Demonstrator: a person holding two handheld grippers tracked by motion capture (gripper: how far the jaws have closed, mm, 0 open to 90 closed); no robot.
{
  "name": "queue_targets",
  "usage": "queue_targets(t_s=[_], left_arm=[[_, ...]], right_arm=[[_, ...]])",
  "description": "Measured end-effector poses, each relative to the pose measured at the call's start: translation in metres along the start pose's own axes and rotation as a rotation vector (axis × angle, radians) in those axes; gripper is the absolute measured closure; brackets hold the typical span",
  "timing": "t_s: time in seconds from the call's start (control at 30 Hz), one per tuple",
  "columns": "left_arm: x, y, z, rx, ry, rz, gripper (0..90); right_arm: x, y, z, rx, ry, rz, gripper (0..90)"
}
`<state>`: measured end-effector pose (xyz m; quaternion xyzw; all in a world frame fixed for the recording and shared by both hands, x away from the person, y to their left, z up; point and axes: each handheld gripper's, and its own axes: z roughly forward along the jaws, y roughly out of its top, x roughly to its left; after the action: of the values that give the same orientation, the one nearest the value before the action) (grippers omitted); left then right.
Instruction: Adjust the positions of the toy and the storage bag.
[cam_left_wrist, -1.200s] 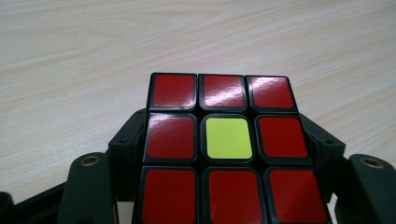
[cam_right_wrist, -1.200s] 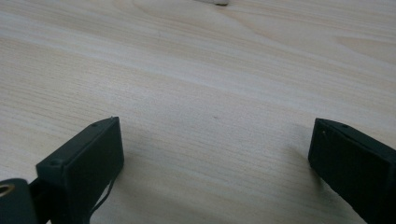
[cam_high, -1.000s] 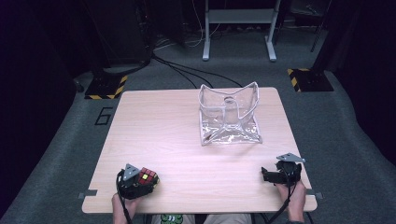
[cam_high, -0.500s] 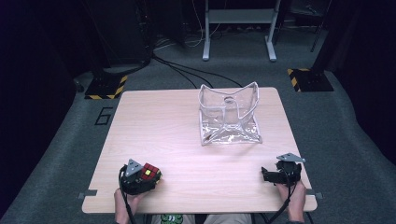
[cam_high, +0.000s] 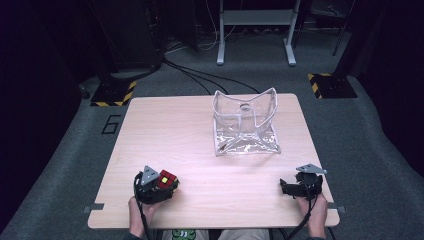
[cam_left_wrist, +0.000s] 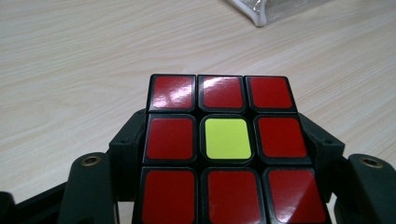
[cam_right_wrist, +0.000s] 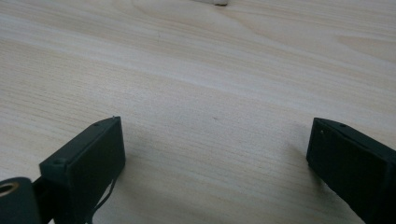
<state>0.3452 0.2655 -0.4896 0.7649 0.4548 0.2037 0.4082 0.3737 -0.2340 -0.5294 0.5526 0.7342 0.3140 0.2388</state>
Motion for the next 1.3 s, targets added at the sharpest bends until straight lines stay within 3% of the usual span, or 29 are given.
queue_targets(t_s=[0.7,1.3], left_arm=[[-0.024,0.023,0.020,-0.013,-0.050,0.073,33.5],[-0.040,0.039,0.040,-0.017,-0.094,0.097,33.5]], right_arm=[[0.000,0.000,0.000,0.000,0.000,0.001,3.8],[0.000,0.000,0.000,0.000,0.000,0.001,3.8]])
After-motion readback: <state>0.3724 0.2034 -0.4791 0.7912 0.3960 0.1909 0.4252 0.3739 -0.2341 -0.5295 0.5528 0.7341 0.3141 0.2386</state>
